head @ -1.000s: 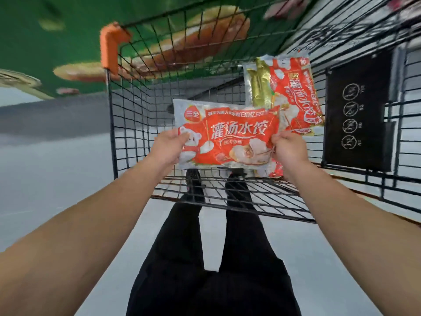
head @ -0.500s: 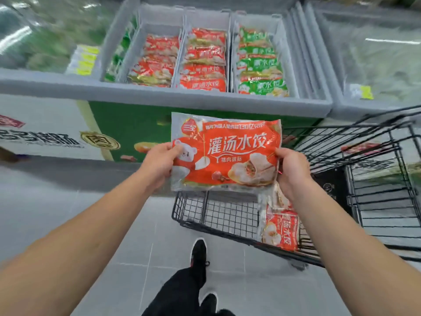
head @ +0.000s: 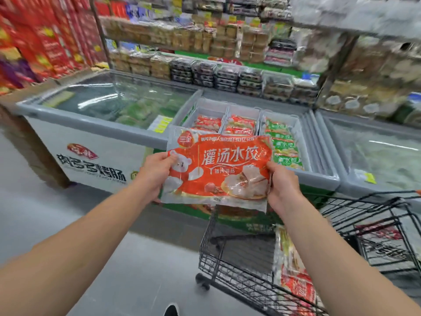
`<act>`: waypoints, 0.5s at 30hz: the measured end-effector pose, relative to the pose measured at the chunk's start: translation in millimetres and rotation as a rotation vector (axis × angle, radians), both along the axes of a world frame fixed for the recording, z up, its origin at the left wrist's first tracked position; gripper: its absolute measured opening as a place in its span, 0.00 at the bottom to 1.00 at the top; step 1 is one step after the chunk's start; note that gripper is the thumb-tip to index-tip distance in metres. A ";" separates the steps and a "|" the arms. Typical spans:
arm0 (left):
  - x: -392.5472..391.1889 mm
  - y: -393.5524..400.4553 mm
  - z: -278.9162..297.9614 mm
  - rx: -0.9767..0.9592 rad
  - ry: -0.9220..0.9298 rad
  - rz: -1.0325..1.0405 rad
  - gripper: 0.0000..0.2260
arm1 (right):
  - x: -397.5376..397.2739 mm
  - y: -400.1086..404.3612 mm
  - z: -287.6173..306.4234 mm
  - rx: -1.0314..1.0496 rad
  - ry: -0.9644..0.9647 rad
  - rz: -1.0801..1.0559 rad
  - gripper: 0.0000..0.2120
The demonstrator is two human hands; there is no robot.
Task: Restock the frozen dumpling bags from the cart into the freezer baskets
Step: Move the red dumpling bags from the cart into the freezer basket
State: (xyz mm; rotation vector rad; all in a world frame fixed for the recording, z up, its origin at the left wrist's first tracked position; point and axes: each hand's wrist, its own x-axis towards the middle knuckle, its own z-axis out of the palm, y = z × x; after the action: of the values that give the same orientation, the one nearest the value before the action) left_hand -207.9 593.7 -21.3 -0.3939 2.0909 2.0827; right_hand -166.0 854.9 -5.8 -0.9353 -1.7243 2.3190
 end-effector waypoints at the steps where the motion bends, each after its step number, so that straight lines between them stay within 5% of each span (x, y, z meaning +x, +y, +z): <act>1: -0.1 -8.9 8.0 0.009 0.018 0.017 0.10 | -1.3 -8.8 7.5 0.001 0.011 0.014 0.09; 15: -96.1 -130.3 22.8 -0.021 0.061 0.002 0.10 | -88.8 -129.9 22.2 0.045 0.107 -0.062 0.07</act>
State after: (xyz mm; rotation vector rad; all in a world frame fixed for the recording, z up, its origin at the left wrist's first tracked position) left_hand -304.0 463.4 1.5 -0.3396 2.1482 2.1009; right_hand -254.8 725.0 16.4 -0.8291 -1.6743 2.2385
